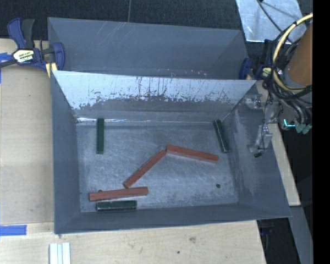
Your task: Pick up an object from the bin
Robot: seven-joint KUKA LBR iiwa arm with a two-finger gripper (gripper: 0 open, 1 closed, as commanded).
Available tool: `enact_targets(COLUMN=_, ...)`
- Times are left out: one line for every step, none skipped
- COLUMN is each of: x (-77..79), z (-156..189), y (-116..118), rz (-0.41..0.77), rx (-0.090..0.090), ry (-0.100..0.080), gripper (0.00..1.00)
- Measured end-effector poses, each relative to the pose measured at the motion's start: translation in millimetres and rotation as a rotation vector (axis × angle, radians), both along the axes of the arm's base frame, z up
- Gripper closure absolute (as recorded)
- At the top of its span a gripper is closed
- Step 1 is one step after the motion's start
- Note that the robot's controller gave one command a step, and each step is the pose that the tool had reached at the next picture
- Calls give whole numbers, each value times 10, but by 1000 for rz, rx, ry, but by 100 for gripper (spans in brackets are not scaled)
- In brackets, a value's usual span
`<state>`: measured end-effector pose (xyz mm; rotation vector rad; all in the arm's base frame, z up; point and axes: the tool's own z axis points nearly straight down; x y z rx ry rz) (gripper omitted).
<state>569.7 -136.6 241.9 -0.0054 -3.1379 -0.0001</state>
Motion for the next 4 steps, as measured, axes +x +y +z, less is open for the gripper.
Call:
enact_targets(x=-17, z=-1003, y=682, rz=378, rx=3, ry=-2, gripper=0)
enact_targets(x=266, z=-1728, y=679, rz=417, rx=1, ry=-4, gripper=0)
enact_targets(x=287, z=-1700, y=684, rz=420, rx=0, ry=-10, gripper=100)
enact_targets(x=269, z=199, y=612, rz=447, rx=-4, ry=-16, gripper=100)
